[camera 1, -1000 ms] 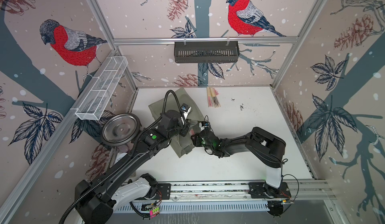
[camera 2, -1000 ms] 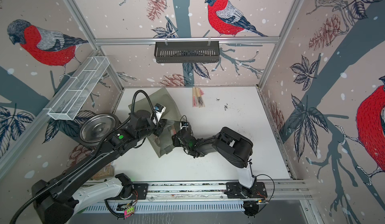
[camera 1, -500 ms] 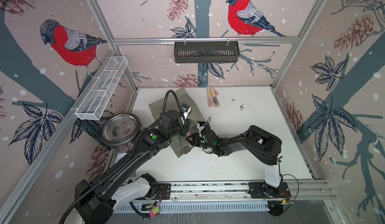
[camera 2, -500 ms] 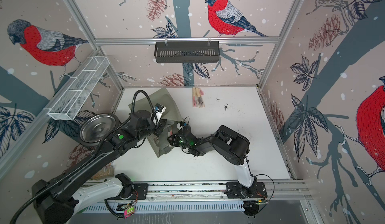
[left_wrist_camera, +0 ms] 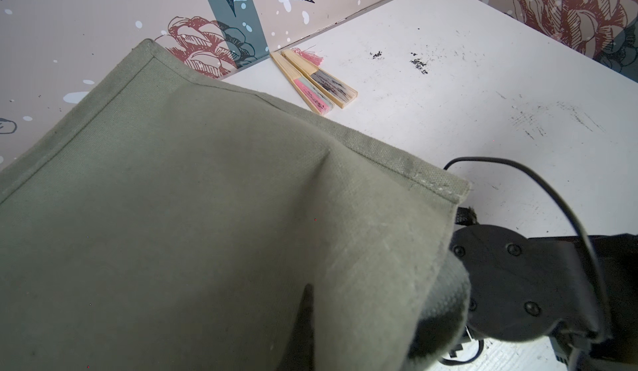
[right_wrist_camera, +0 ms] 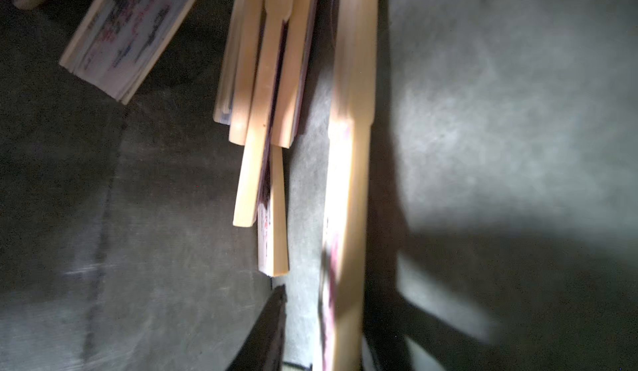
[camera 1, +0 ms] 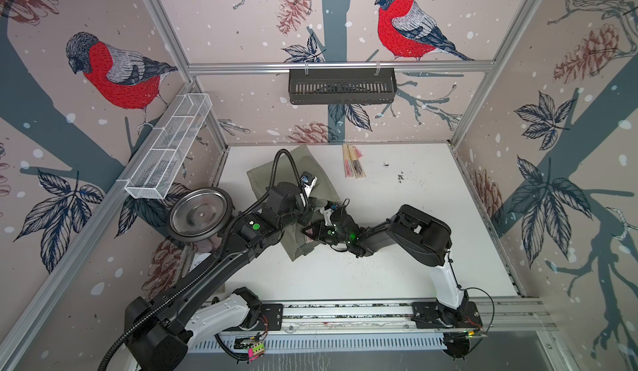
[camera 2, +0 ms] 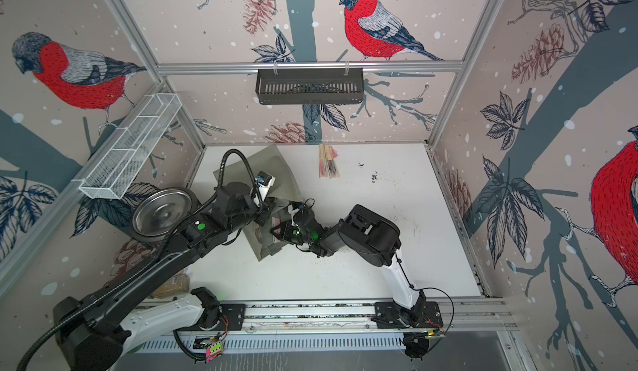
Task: Take out the folding fans from the tote bags
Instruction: Pick up the folding fan from the canvas bag.
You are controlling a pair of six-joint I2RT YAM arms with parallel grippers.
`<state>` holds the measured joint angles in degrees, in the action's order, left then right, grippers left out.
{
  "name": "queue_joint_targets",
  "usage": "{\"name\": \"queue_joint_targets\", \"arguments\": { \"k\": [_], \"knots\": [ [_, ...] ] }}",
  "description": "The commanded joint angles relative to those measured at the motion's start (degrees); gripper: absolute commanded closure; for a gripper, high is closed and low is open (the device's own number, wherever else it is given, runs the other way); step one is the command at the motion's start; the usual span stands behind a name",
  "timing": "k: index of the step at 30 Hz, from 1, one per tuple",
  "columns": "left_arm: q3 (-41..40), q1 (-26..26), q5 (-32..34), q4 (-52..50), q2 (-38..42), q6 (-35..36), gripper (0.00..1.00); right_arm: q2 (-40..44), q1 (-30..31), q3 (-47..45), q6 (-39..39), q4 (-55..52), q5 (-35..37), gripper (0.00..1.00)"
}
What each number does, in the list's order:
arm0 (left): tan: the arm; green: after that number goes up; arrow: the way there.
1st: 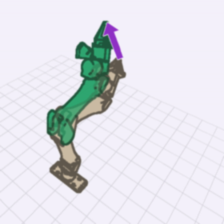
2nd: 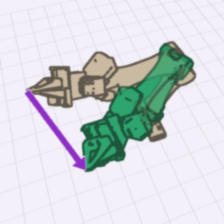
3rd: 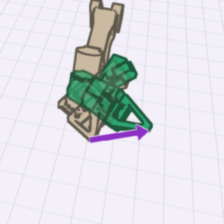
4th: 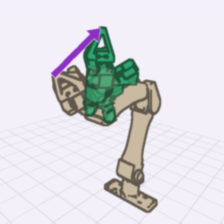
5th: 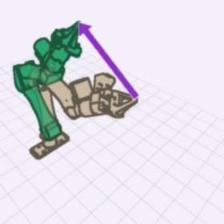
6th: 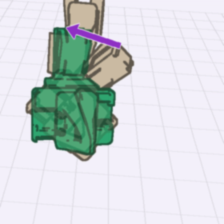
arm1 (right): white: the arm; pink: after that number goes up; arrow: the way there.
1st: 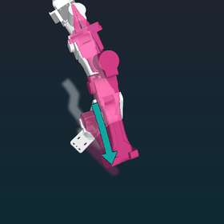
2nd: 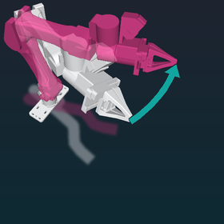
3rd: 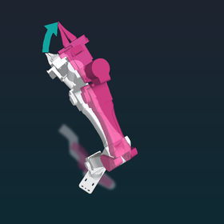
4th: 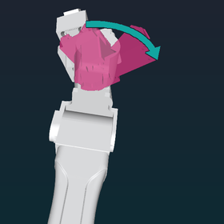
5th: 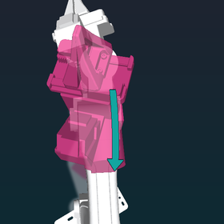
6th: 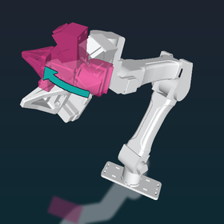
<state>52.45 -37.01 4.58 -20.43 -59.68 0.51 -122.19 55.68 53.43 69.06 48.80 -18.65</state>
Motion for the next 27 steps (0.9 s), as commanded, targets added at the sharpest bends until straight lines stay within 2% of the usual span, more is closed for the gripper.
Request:
{"name": "queue_joint_targets", "arguments": {
  "k": [1, 5, 10, 23, 27],
  "knots": [
    [0.07, -0.2, -1.13, 2.3, 0.22, 0.61, 1.0, -1.18, -0.31, -0.32, 1.99, 0.69, -2.9, 0.73],
    [0.12, -0.24, -1.12, 2.16, 0.13, 0.67, 1.0, -1.3, -0.62, -1.61, 2.81, 3.24, -3.0, 0.82],
    [0.15, -0.29, -1.06, 2.07, 0.01, 0.72, 1.0, -0.54, -0.93, -2.84, 3.28, 5.26, -4.53, 0.86],
    [-0.17, -0.34, -0.41, 2.34, -0.5, 0.54, 1.0, 8.82, -0.4, -11.67, 3.08, 7.82, -6.62, 0.88],
    [0.05, -0.32, -0.36, 1.97, -0.52, 0.58, 1.0, 13.99, 1.08, -13.69, -3.04, -0.72, -5.19, 0.88]
  ]
}}
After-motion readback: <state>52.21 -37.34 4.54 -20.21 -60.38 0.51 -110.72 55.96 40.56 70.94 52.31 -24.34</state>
